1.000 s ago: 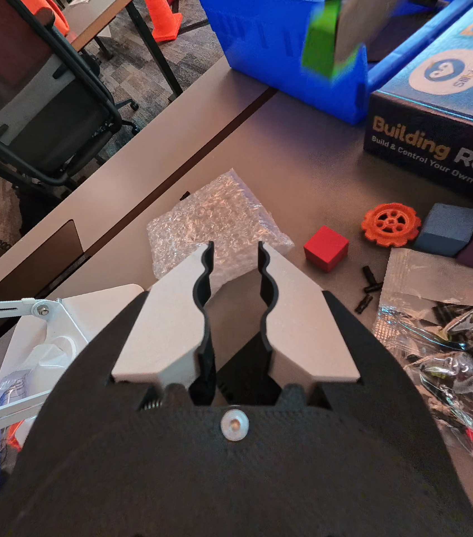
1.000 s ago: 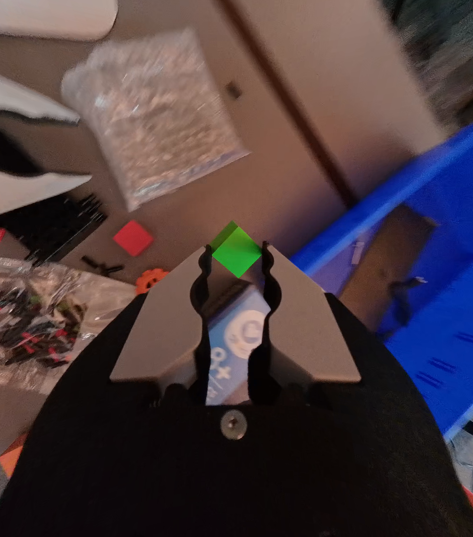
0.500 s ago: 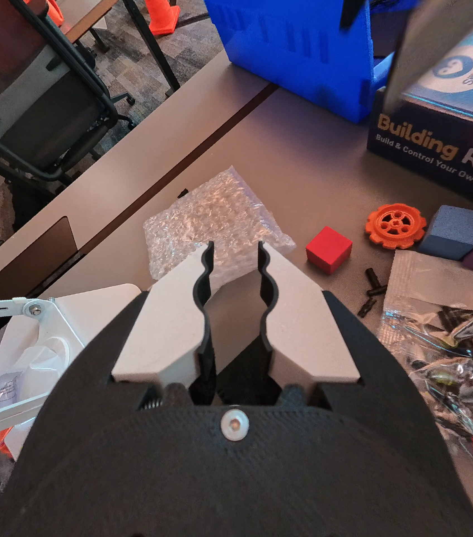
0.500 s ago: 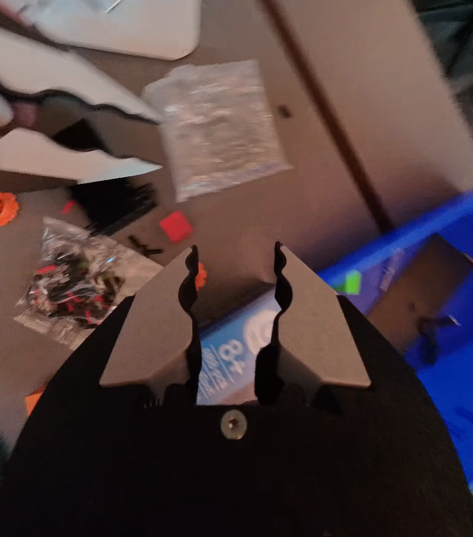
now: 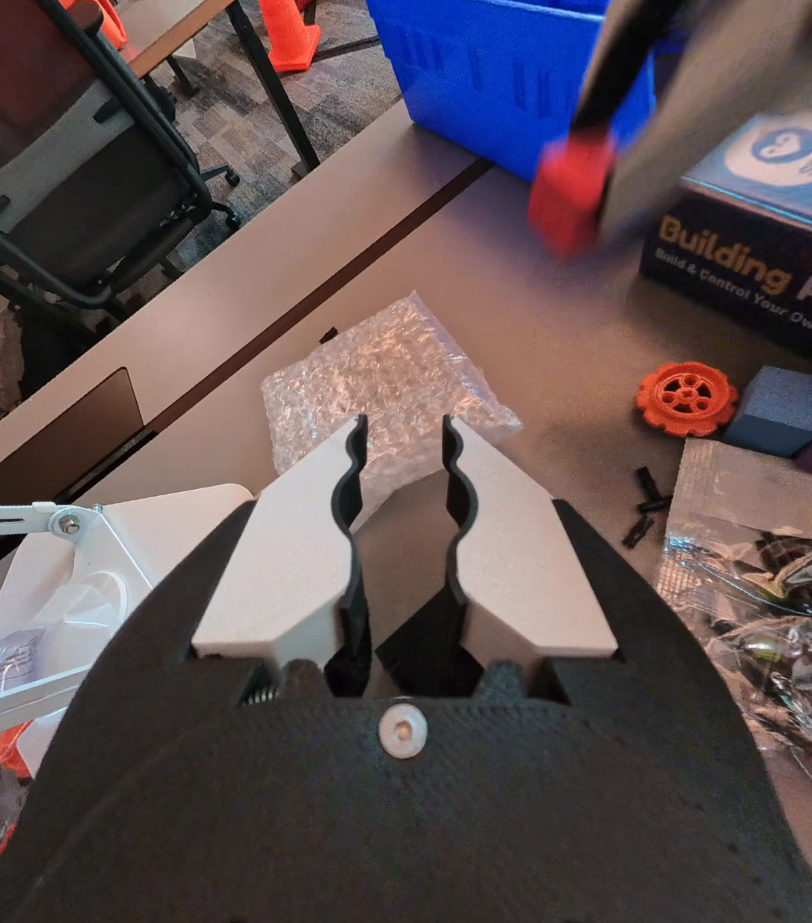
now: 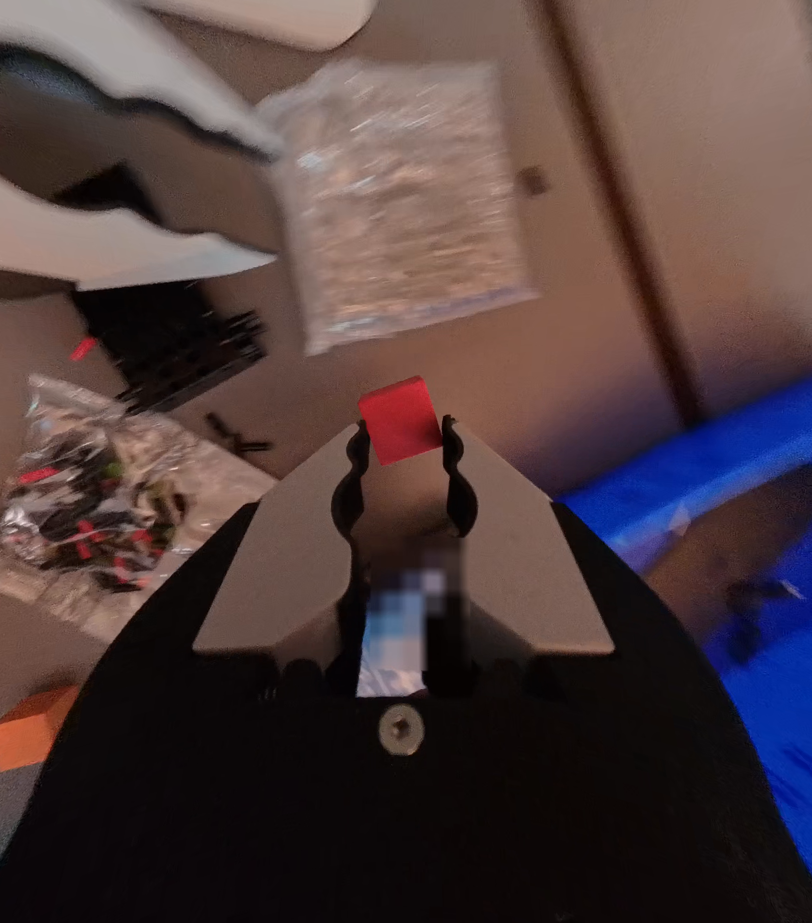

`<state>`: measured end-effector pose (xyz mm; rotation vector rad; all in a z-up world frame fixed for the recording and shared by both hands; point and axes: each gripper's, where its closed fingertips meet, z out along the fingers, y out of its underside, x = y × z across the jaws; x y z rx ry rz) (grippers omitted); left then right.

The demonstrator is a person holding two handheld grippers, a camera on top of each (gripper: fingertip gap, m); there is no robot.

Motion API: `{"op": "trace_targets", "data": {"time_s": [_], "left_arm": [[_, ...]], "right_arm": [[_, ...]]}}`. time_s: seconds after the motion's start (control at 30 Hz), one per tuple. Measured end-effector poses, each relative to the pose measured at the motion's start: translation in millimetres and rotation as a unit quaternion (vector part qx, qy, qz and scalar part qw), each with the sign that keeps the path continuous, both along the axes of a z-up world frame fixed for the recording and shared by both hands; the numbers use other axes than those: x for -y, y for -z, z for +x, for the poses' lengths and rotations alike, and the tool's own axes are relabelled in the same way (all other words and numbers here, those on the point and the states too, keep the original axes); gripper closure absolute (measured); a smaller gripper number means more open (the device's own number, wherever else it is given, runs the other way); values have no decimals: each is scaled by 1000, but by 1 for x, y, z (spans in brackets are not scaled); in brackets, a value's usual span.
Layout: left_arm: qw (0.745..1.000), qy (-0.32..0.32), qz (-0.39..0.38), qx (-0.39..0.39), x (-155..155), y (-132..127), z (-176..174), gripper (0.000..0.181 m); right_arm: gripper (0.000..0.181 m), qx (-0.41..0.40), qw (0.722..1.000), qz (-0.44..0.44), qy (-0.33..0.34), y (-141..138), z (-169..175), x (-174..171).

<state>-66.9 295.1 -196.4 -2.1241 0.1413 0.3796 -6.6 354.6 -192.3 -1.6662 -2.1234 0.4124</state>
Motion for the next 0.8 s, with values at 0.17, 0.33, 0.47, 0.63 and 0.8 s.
{"op": "trace_targets", "data": {"time_s": [0.17,0.33,0.47,0.63,0.8], "left_arm": [[1000,5,-5,-2,-2,3,4,153],[1000,4,-6,-1,-3,4,3,153],[1000,7,-13,-6,-3,8,5,153],[1000,7,-10,-5,-3,6,5,153],[1000,8,-8,-8,-3,5,6,153]], "right_arm": [[107,-68,985,70,146,-60,33,-119],[138,-71,991,51,99,-65,50,-92],[134,26,999,-19,-42,-18,60,11],[132,146,982,11,-123,41,94,53],[153,198,972,4,-124,60,109,51]]}}
